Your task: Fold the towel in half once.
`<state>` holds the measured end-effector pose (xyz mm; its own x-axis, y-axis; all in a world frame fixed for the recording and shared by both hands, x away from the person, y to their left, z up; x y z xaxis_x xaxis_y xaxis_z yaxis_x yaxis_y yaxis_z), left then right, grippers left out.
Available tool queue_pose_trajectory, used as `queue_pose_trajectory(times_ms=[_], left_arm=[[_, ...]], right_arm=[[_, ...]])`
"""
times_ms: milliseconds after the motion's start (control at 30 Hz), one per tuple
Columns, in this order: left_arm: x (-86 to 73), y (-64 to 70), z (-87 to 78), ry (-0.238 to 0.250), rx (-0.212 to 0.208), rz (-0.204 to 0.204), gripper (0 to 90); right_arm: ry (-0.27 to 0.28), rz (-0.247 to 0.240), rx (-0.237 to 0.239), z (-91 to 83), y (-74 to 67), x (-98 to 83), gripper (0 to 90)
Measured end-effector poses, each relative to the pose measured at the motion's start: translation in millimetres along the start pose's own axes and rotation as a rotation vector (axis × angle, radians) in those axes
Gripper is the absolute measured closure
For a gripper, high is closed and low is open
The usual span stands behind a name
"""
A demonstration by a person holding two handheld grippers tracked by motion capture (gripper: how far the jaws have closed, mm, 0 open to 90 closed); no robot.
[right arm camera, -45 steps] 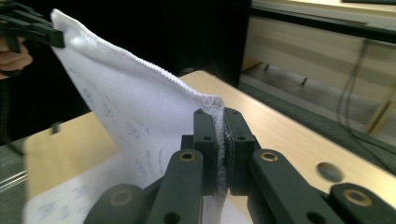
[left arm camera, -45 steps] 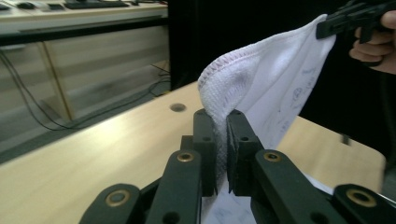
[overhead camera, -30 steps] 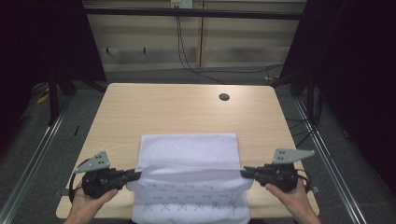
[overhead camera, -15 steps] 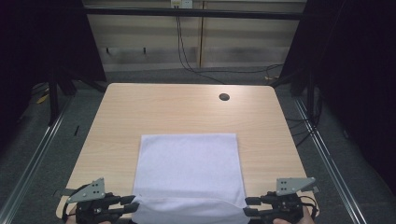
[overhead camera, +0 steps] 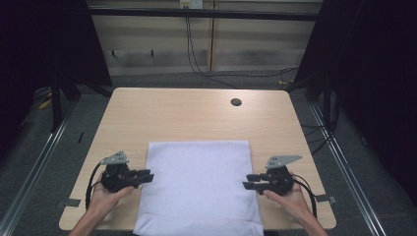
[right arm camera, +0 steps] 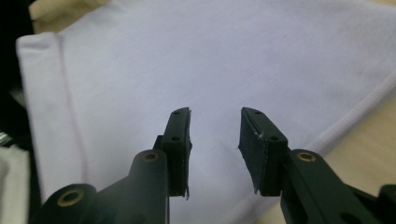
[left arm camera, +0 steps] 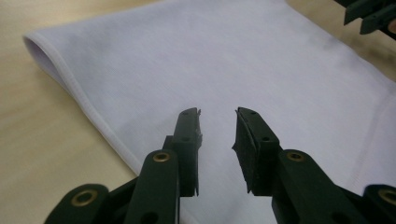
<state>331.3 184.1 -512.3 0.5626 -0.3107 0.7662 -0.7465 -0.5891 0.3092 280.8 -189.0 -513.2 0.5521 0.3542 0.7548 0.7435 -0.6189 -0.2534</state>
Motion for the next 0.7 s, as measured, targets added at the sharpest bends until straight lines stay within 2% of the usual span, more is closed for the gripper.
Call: queue_pose_trajectory(times_ms=[100, 167, 200, 233, 267, 300, 333, 367, 400, 433, 500, 533, 567, 600, 667, 700], left_arm=[[15.9, -16.6, 20.1, 0.004, 0.039, 0.009, 70.1], [21.3, -28.4, 32.4, -0.011, 0.065, -0.003, 70.1], [22.1, -32.4, 38.2, -0.029, 0.07, -0.003, 70.2], [21.7, -37.9, 42.5, -0.042, 0.093, -0.002, 70.2], [20.2, -42.4, 46.5, -0.05, 0.09, -0.03, 70.1], [17.7, -46.3, 49.8, -0.054, 0.106, -0.041, 70.4], [15.4, -48.6, 51.8, -0.061, 0.134, -0.022, 72.2], [12.4, -48.7, 54.2, -0.078, 0.149, 0.026, 72.3], [12.1, -48.5, 53.6, -0.083, 0.146, 0.042, 72.3], [12.1, -48.3, 52.8, -0.082, 0.14, 0.022, 70.8], [10.8, -46.5, 53.2, -0.08, 0.145, 0.031, 66.3], [10.3, -45.1, 53.3, -0.088, 0.168, 0.062, 66.5], [9.9, -44.3, 52.8, -0.101, 0.178, 0.079, 70.7], [8.6, -42.2, 51.9, -0.113, 0.175, 0.078, 75.1], [4.6, -39.2, 49.1, -0.107, 0.139, 0.056, 82.1], [2.1, -37.1, 47.0, -0.107, 0.117, 0.045, 82.9]], right_arm=[[-0.037, -0.01, -0.041, 22.4, 17.9, 16.5, 62.8], [-0.049, -0.014, -0.064, 38.0, 30.7, 26.9, 63.7], [-0.057, -0.013, -0.075, 45.9, 37.3, 31.1, 64.8], [-0.059, -0.011, -0.079, 53.1, 42.9, 35.1, 67.0], [-0.073, -0.015, -0.102, 59.2, 48.7, 37.5, 67.7], [-0.081, -0.014, -0.118, 64.7, 53.7, 39.4, 69.3], [-0.08, -0.007, -0.122, 69.3, 57.3, 40.7, 71.4], [-0.083, -0.016, -0.147, 71.6, 60.2, 40.9, 70.9], [-0.1, -0.021, -0.171, 74.3, 62.9, 39.6, 69.6], [-0.108, -0.017, -0.172, 75.9, 63.9, 37.8, 68.3], [-0.105, -0.019, -0.175, 76.0, 64.2, 35.5, 66.3], [-0.101, -0.032, -0.178, 76.9, 63.7, 35.7, 66.4], [-0.118, -0.048, -0.193, 76.9, 61.7, 35.0, 67.1], [-0.121, -0.058, -0.198, 77.1, 60.4, 34.7, 69.4], [-0.123, -0.075, -0.2, 75.0, 57.8, 32.1, 77.6], [-0.124, -0.071, -0.18, 73.0, 55.7, 29.9, 79.5]])
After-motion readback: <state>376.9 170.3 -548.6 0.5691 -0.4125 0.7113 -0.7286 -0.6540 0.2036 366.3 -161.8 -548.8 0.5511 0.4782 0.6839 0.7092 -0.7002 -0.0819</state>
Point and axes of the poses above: each handheld gripper's, and its own axes: z roughly forward along the jaws, x roughly out of its top, y roughly to its right, the point moved 7 cm from there along z, roughly forward along the jaws, and after that the axes turned 2 degrees about y, right-handed, at the moved point
